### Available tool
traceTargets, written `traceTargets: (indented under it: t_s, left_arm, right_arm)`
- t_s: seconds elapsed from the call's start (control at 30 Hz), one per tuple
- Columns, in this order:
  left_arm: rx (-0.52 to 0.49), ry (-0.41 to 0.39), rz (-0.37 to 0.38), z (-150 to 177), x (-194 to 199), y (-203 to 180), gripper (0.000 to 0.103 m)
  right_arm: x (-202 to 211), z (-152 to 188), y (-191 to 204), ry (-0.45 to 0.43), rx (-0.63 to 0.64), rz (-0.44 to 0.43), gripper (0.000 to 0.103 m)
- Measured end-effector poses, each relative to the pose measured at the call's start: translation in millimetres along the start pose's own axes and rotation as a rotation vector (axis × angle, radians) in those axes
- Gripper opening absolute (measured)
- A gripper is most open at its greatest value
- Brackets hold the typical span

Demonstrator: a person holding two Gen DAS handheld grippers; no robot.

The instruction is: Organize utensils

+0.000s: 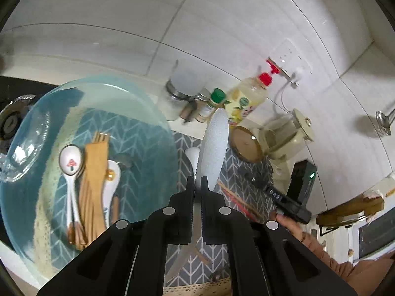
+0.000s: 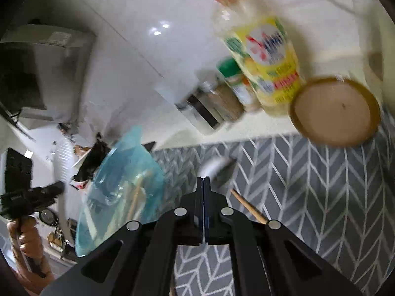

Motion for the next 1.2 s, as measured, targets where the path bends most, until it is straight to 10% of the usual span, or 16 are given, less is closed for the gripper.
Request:
traceTargets:
  t_s: [0.3, 0.43, 0.87, 1.07, 1.2]
  left_arm:
    - [0.015, -0.014, 0.001, -0.4, 12.4, 9.8, 0.005]
    - [0.026, -0.013, -0.001, -1.9, 16.6, 18.6, 0.005]
    - [0.072, -0.021, -0.034, -11.4, 29.8, 48.9, 0.005]
    - [0.076, -0.013, -0.038, -11.1, 28.6, 53.6, 0.005]
    - [0.073, -0.010, -0.038, -13.6, 31.5, 57.9, 0.005]
  right_arm:
    - [-27.4, 2.6, 23.1, 0.074, 0.066, -0.015, 0.006]
    - [-59.0, 7.3, 21.8, 0.134, 0.049, 0.006, 0.054]
    - [-124.3, -5.7, 6.2, 0.158, 0.056, -0.025, 0.053]
    - [-141.0, -6.4, 33.4, 0.174, 0.176, 0.032, 0.009]
    - [-135.5, 1.0, 57.6, 0.163, 0.204, 0.028, 0.008]
Point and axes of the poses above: each gripper's, at about its wrist camera, not at the fingertips, and x roughly against the way its jaws point, y to its left, z to its underside, the point moved 2 cm from there along -x, roughly the way its jaws point, and after that the axes turned 14 degrees about x, right-handed, at the moved point
